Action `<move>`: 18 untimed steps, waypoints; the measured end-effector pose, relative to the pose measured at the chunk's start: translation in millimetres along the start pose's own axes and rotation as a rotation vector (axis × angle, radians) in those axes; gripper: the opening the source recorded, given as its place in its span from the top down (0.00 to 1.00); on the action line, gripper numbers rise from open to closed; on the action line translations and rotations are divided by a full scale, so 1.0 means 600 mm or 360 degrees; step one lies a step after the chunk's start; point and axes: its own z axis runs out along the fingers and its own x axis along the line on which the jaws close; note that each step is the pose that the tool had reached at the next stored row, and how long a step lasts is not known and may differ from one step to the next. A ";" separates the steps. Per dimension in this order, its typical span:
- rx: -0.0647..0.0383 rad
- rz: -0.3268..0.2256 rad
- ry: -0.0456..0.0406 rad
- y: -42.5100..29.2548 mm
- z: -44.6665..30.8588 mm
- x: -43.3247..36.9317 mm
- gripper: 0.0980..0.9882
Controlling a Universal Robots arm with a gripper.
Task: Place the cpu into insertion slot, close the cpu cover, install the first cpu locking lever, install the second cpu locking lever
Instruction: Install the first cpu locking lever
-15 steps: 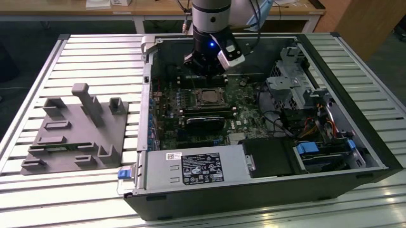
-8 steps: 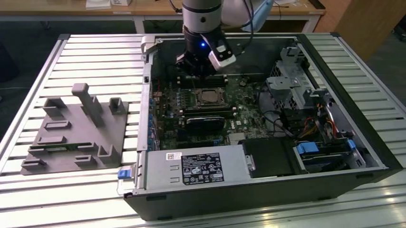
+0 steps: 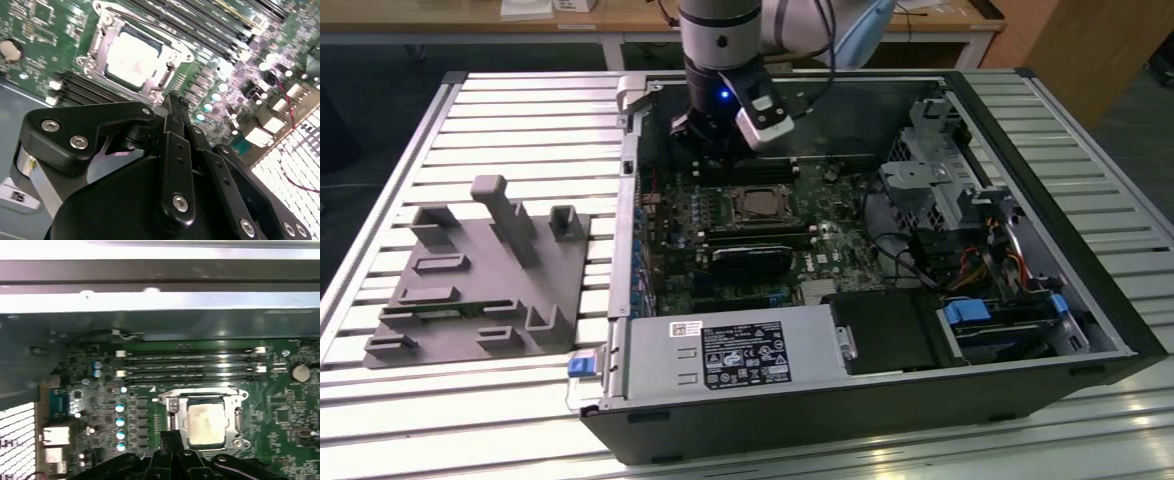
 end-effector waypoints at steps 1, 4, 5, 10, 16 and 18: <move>-0.0001 0.0001 0.0000 0.000 0.000 0.004 0.99; -0.0009 0.0002 0.0000 -0.001 -0.001 0.012 0.99; -0.0019 0.0002 0.0001 -0.001 -0.001 0.013 0.99; -0.0111 0.0008 0.0005 -0.001 -0.001 0.017 0.99; -0.0194 0.0012 0.0009 -0.004 -0.002 0.026 0.99; -0.0223 0.0014 0.0010 -0.004 -0.002 0.029 0.99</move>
